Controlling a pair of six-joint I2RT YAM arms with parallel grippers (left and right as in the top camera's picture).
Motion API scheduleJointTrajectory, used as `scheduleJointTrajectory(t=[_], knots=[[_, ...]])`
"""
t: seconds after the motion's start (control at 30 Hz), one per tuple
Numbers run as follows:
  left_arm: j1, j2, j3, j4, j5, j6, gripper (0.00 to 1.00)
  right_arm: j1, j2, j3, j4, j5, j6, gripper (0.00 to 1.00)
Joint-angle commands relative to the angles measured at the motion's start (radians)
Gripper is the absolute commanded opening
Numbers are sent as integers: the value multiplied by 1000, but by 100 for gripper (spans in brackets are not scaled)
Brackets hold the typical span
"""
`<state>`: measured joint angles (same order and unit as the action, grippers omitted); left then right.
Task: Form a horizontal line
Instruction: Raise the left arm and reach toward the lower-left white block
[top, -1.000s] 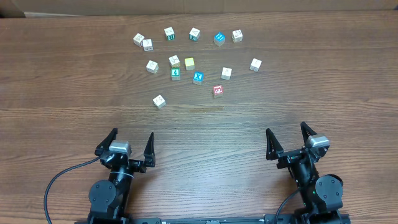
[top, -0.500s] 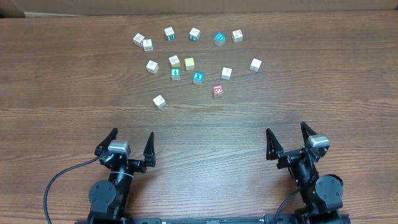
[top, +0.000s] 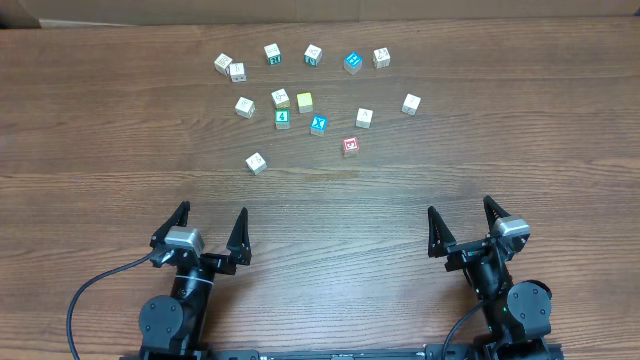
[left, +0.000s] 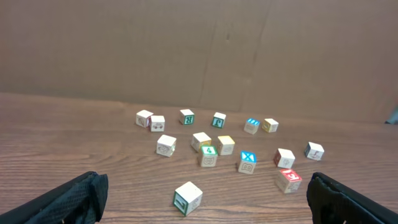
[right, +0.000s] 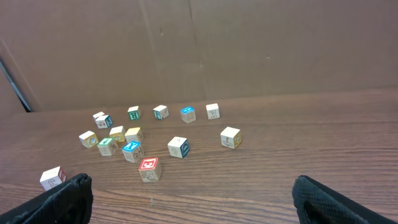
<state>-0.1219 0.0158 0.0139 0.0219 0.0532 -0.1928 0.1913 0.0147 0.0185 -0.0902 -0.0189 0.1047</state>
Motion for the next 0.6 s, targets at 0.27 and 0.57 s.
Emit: scheduleJointTrajectory(t=[0.27, 0.57], knots=[[6, 37, 319, -127, -20, -20, 100, -3, -13, -10, 6, -1, -2, 100], [5, 365, 760, -210, -14, -20, 100, -3, -13, -10, 6, -1, -2, 100]])
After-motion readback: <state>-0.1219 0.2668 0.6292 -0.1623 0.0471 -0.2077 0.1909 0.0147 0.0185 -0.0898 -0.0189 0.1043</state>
